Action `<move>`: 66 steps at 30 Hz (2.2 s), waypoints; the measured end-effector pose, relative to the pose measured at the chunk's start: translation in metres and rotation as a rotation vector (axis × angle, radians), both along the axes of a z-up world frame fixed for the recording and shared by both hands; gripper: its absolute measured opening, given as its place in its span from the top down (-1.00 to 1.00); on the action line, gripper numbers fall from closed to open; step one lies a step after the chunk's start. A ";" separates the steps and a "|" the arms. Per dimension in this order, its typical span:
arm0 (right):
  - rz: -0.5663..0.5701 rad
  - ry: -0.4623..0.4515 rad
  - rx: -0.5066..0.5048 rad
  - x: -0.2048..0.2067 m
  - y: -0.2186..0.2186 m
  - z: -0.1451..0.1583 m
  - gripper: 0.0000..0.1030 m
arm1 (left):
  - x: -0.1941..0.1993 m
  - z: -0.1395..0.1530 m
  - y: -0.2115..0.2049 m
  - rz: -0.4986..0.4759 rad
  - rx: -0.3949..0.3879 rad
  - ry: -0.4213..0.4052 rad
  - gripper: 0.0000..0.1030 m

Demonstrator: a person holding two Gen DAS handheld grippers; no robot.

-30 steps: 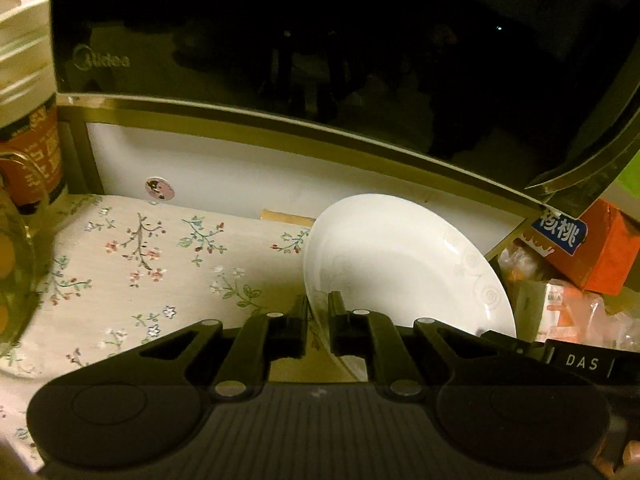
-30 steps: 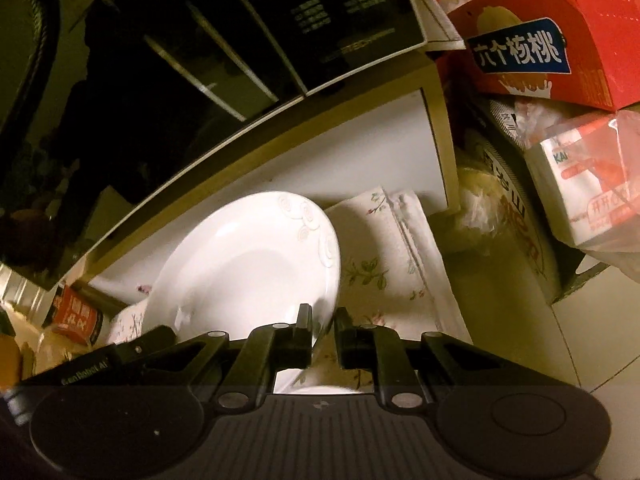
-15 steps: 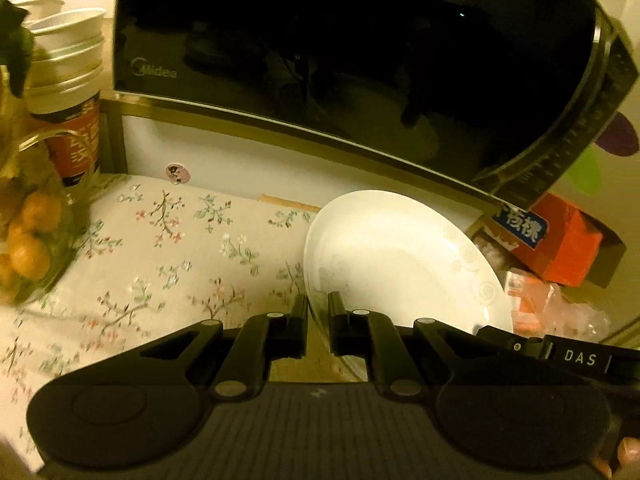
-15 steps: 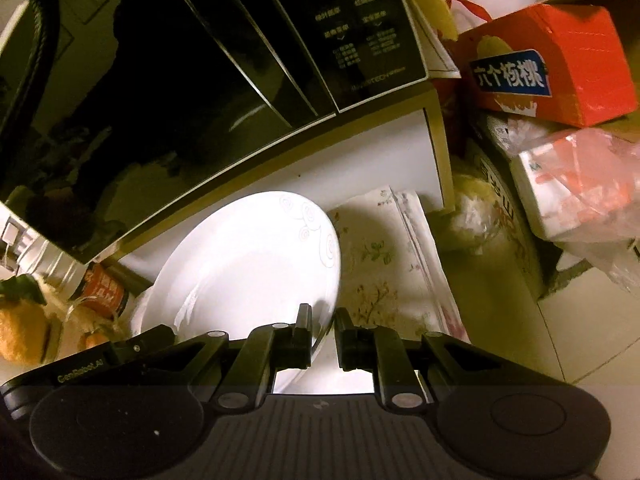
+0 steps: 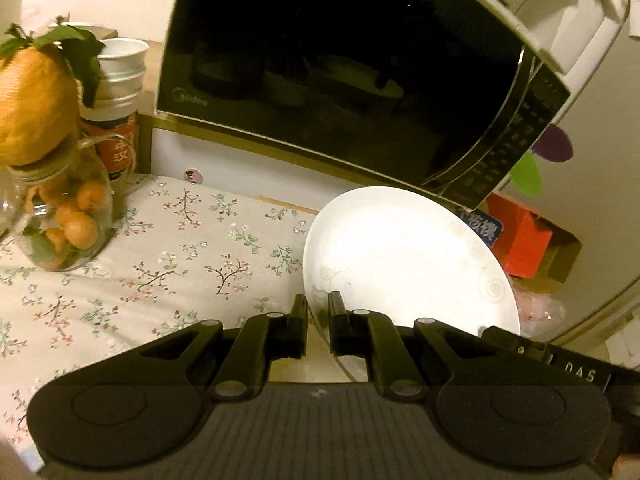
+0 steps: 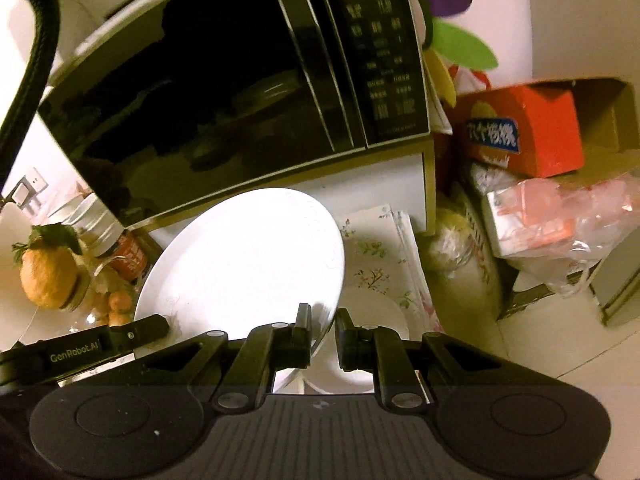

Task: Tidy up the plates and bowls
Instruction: 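Lift the white plate with both tools and carry it toward the blue plates, then lower the white plate onto the blue plate stack with both tools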

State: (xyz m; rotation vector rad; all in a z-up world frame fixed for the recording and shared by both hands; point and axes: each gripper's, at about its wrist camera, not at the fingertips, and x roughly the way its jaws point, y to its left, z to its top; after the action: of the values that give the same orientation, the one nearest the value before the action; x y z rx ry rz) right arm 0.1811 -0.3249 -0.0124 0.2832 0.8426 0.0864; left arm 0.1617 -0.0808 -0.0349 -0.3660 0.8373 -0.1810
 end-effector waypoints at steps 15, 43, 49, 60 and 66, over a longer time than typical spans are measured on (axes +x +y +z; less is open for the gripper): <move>0.016 -0.045 -0.007 -0.075 0.043 0.019 0.75 | -0.077 0.019 0.047 0.013 0.014 -0.039 0.84; 0.232 0.113 0.030 -0.152 0.172 -0.034 0.72 | -0.168 -0.024 0.164 0.127 0.053 0.097 0.84; 0.277 0.141 0.022 -0.155 0.186 -0.044 0.72 | -0.178 -0.034 0.174 0.135 0.052 0.123 0.84; 0.313 0.217 -0.007 -0.163 0.194 -0.066 0.71 | -0.188 -0.058 0.178 0.127 0.080 0.189 0.84; 0.315 0.235 -0.021 -0.164 0.197 -0.068 0.71 | -0.190 -0.063 0.177 0.128 0.099 0.200 0.84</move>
State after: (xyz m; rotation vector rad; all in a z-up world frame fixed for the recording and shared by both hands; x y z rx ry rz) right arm 0.0175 -0.1276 -0.0806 0.1403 1.1165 0.3429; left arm -0.0278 0.0964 -0.0979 -0.3474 1.0130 0.0167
